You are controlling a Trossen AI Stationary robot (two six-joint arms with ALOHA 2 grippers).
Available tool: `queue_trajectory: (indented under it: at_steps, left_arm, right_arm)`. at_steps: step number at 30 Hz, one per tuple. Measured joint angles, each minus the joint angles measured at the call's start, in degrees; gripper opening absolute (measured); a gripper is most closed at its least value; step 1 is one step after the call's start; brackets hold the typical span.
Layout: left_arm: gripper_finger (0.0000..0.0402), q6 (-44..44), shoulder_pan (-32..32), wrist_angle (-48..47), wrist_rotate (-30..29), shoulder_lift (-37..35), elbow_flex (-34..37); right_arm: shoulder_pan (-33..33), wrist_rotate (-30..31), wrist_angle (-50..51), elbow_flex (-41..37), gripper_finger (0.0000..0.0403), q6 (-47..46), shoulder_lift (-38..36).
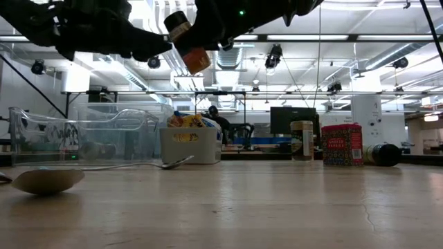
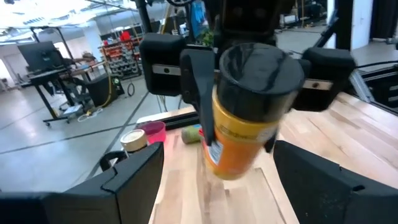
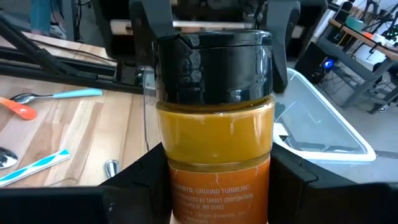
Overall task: Pick & Place Food Item
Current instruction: Put the orange seasoning bottle into the white bin
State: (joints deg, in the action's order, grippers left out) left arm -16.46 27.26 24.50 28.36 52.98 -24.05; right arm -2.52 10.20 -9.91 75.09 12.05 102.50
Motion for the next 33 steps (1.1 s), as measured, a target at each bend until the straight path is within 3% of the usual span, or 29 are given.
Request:
queue_trajectory:
  at_steps: [9, 25, 33]
  left_arm:
    - [0.0305, 1.88, -0.15, 10.20, -0.11, 6.06, 0.07]
    - [0.0305, 2.96, -0.39, 4.60, 2.22, 5.90, -0.04]
    - [0.0305, 2.79, -0.34, 4.53, 2.10, 5.90, -0.04]
  right_arm:
    - [-0.07, 0.14, 0.10, -0.46, 0.0173, -0.04, -0.13]
    - [-0.33, 0.69, 2.64, -0.55, 0.0173, 0.14, 0.13]
    - [-0.31, 5.90, 3.71, -0.55, 0.0173, -0.02, 0.11]
